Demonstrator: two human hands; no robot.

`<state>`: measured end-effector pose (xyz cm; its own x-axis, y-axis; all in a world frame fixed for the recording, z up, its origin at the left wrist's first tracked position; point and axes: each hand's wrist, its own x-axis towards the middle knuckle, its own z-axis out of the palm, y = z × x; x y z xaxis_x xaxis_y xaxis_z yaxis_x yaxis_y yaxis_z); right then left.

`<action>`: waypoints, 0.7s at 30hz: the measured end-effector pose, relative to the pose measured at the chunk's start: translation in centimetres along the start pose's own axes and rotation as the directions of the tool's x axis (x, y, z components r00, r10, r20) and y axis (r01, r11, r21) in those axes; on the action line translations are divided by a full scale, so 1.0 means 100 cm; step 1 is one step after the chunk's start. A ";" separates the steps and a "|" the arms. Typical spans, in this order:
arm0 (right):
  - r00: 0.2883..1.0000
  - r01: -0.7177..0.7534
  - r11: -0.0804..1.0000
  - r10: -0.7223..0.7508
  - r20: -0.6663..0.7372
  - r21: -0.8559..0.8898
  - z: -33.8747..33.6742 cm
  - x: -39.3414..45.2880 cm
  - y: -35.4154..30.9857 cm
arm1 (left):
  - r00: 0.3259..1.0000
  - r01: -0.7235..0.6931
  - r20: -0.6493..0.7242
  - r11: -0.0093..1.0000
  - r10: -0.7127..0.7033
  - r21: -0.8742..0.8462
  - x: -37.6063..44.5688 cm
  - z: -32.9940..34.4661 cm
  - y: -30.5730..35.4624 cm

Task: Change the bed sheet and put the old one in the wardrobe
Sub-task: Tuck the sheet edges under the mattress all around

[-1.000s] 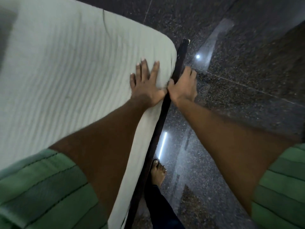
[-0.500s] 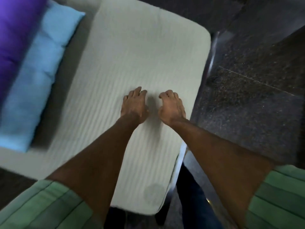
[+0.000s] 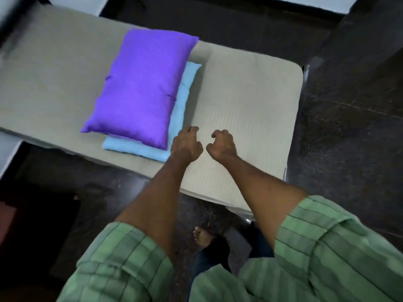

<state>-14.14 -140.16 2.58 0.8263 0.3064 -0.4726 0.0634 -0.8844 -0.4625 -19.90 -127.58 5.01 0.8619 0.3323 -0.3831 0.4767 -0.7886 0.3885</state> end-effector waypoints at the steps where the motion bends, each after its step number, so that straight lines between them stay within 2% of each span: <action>1: 1.000 0.024 1.000 -0.024 0.001 0.007 -0.001 -0.013 -0.019 | 1.000 -0.001 -0.005 1.000 0.000 -0.009 -0.014 -0.017 -0.009; 7: 0.992 0.125 0.992 -0.124 -0.027 0.023 -0.012 -0.042 -0.105 | 0.995 0.014 -0.093 0.996 -0.022 -0.084 -0.052 -0.091 -0.051; 12: 0.987 0.156 0.981 -0.152 -0.048 0.116 -0.012 -0.026 -0.163 | 0.992 0.031 -0.124 0.999 -0.033 -0.022 -0.042 -0.144 -0.085; 18: 0.992 0.116 0.970 -0.101 -0.080 0.215 0.015 0.048 -0.217 | 0.989 -0.026 -0.142 0.998 0.033 0.052 0.033 -0.178 -0.140; 21: 0.996 0.050 0.965 -0.030 -0.080 0.256 0.033 0.104 -0.245 | 0.979 0.006 -0.202 1.000 -0.003 0.015 0.089 -0.186 -0.176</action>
<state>-8.94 -114.11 6.51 0.8663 0.3035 -0.3967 -0.0410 -0.7483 -0.6621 -17.42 -101.17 10.34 0.8777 0.4320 -0.2071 0.4791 -0.7944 0.3733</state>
